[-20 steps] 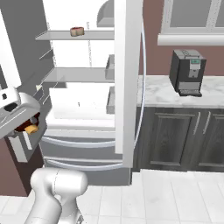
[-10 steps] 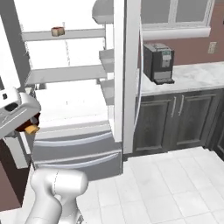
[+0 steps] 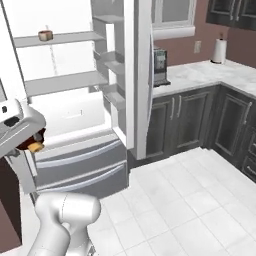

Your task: Gather the lemon wedge and lemon from the fridge and place them on a tray on the dining counter. Then gather the steaks from the fridge and place them on the other tray.

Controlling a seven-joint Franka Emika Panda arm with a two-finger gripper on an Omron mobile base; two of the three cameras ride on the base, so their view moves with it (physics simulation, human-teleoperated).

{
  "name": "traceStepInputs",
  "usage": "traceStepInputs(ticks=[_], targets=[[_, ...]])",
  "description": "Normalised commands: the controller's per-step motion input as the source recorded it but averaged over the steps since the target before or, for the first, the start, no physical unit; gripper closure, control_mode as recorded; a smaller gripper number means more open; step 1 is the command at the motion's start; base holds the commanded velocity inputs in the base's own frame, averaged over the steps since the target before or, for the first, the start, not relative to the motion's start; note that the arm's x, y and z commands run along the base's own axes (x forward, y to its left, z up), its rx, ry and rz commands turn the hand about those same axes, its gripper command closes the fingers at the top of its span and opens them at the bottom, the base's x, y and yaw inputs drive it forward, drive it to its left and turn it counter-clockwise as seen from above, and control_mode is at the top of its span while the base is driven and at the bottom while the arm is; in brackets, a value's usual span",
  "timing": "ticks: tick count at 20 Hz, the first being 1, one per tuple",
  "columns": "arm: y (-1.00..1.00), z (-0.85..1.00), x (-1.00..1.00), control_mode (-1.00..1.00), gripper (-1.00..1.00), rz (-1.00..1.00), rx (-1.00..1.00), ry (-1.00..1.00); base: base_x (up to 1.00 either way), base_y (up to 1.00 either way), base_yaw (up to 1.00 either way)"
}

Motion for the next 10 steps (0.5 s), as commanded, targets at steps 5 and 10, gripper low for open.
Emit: traceStepInputs(ticks=[5,10], targets=[[0.00,0.00,0.00,1.00,1.00,0.00,0.00,0.00,-0.67,0.17,-0.36],[0.00,0.00,0.00,1.00,1.00,0.00,0.00,0.00,-0.87,0.23,-0.39]])
